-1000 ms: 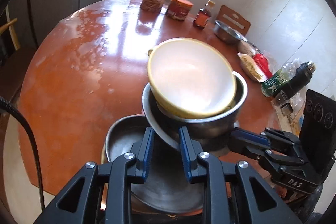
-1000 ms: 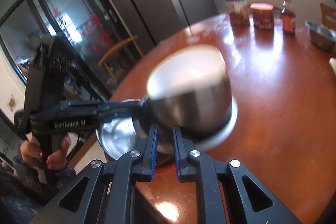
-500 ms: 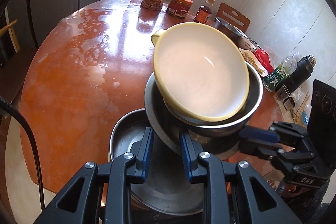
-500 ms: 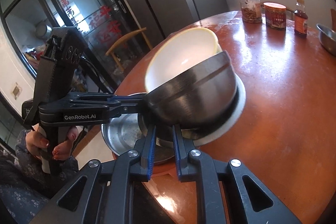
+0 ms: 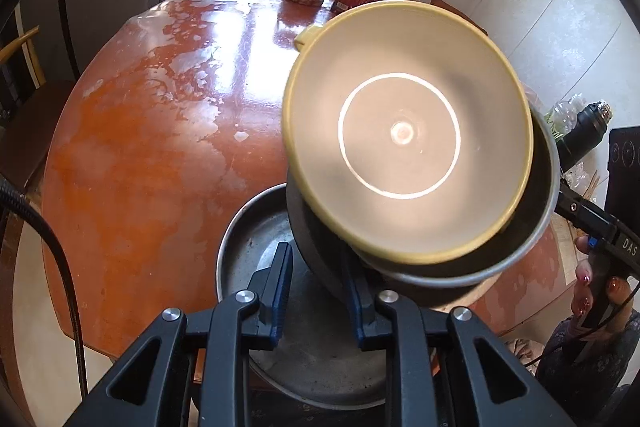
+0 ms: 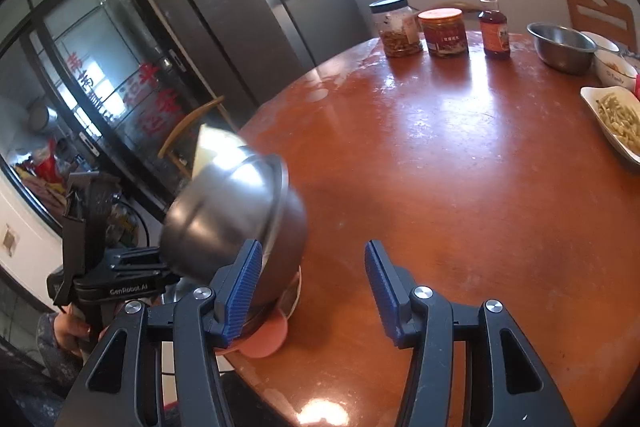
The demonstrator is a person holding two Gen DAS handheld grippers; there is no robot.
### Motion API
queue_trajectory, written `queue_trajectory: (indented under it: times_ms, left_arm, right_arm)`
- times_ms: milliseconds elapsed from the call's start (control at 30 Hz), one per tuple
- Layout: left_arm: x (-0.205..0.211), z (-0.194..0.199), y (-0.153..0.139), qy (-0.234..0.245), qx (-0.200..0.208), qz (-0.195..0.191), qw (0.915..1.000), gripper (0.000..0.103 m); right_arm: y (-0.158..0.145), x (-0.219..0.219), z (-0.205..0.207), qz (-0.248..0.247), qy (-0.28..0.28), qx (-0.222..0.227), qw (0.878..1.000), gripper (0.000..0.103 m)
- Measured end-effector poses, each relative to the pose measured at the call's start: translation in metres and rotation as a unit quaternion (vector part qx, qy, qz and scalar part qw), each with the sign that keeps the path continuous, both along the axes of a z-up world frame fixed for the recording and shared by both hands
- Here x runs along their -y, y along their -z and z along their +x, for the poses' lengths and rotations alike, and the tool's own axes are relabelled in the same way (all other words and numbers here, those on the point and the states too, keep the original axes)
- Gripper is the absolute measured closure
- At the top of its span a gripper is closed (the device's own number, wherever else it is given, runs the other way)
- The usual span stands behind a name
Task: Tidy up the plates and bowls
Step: 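Lift the nested bowl stack with both grippers and lower it onto the steel plate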
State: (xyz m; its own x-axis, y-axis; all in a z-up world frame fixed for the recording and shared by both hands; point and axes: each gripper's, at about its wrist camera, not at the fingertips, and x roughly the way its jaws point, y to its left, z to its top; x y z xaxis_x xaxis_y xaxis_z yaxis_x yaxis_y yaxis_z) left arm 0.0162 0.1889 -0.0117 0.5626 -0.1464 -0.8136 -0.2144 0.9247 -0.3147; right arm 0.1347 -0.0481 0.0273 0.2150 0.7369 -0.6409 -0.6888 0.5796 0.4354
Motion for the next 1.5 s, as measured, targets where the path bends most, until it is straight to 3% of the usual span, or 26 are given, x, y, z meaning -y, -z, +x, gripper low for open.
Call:
queue_trajectory:
  times_ms: [167,233,433,833,1500]
  left_arm:
    - [-0.002,0.001,0.0,0.0,-0.002,-0.001,1.0,0.08]
    - [-0.002,-0.001,-0.002,0.0,0.0,-0.003,1.0,0.081]
    - [-0.006,-0.006,-0.006,-0.008,0.003,0.004,1.0,0.081]
    - [-0.023,-0.021,-0.007,-0.023,0.003,-0.003,0.9997,0.081]
    - [-0.027,-0.037,-0.009,-0.018,0.019,0.01,0.9996,0.081]
  right_arm:
    - [0.003,-0.011,0.001,0.011,-0.013,-0.014,1.0,0.051]
    - [0.005,-0.012,-0.003,0.003,-0.017,-0.015,1.0,0.065]
    - [0.005,-0.016,-0.019,-0.006,-0.037,-0.008,0.999,0.078]
    - [0.007,-0.039,-0.047,-0.016,-0.098,-0.009,0.995,0.078]
    - [0.008,-0.054,-0.061,-0.029,-0.128,-0.001,0.991,0.078]
